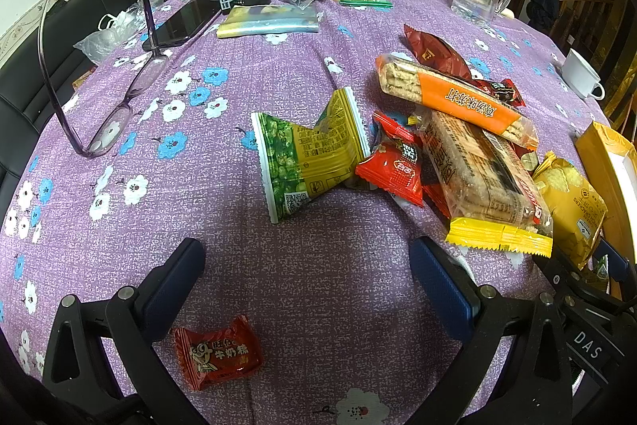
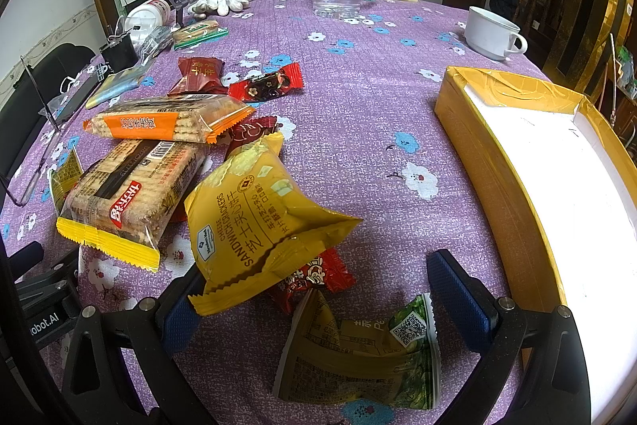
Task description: Organize snacks
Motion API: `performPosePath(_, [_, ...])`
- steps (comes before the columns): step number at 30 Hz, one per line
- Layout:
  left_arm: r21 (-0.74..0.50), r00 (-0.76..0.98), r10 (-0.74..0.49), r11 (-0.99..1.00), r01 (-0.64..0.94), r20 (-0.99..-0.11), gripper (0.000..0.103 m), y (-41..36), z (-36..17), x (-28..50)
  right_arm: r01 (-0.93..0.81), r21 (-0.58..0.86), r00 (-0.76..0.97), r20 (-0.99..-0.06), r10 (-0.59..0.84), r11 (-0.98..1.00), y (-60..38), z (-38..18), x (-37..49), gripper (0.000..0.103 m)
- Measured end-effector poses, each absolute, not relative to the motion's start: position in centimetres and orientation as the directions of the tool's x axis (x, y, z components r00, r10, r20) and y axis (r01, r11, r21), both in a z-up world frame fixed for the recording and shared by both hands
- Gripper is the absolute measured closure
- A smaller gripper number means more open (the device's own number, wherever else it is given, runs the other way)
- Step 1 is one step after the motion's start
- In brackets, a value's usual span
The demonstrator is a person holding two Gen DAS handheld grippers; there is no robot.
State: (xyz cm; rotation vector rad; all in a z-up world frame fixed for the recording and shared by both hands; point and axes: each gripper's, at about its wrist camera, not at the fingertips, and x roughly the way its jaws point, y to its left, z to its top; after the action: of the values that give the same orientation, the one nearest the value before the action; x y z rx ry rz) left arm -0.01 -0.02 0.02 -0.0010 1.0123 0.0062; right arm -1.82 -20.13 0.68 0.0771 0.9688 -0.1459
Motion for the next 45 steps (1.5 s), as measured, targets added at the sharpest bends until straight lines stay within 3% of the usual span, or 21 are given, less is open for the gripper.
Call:
performPosePath(31, [0.002, 0.530, 0.005, 1.000, -0.006, -0.848, 0.000, 0.0, 0.0, 0.0, 0.158, 0.000, 0.557, -0.825, -0.089, 0.987, -20.1, 0.7, -1.8, 0.000])
performPosePath(36, [-0.206, 0.578, -0.163, 0.978, -0.009, -0.799, 0.000, 2.7, 0.5, -0.2, 0.158, 0.000, 0.557, -0.826, -0.089, 0.987, -20.2, 0.7, -1.8, 0.000])
performPosePath(38, [-0.167, 0.568, -0.134, 0.986, -0.007, -0.812, 0.000, 2.1, 0.3, 0.1, 0.158, 0.000, 0.557, -0.825, -0.089, 0.987, -20.1, 0.7, -1.8, 0.000])
performPosePath(42, [0.068, 0.544, 0.063, 0.998, -0.011, -0.837, 0.000, -1.3, 0.0, 0.8, 0.158, 0.000, 0.557, -0.826, -0.089, 0.987, -20.2, 0.7, -1.8, 0.000])
performPosePath(45, [0.017, 0.532, 0.025, 1.000, -0.020, -0.846, 0.000, -0.3, -0.3, 0.9, 0.158, 0.000, 0.557, -0.826, -0.089, 0.987, -20.1, 0.7, -1.8, 0.000])
